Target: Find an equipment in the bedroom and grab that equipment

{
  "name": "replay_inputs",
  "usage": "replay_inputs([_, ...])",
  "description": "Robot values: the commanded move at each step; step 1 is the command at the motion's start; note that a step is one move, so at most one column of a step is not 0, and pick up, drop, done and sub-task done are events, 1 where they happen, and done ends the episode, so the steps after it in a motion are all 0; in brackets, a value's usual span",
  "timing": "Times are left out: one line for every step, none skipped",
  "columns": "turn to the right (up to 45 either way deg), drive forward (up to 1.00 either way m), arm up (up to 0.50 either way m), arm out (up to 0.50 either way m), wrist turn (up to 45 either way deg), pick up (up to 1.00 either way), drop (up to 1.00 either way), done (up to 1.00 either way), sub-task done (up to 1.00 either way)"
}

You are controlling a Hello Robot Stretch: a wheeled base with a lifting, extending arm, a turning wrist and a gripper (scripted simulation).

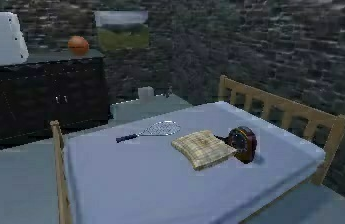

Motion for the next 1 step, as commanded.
replay_inputs([-45.0,0.0,0.0,0.0,0.0,0.0,0.0,0.0,0.0])
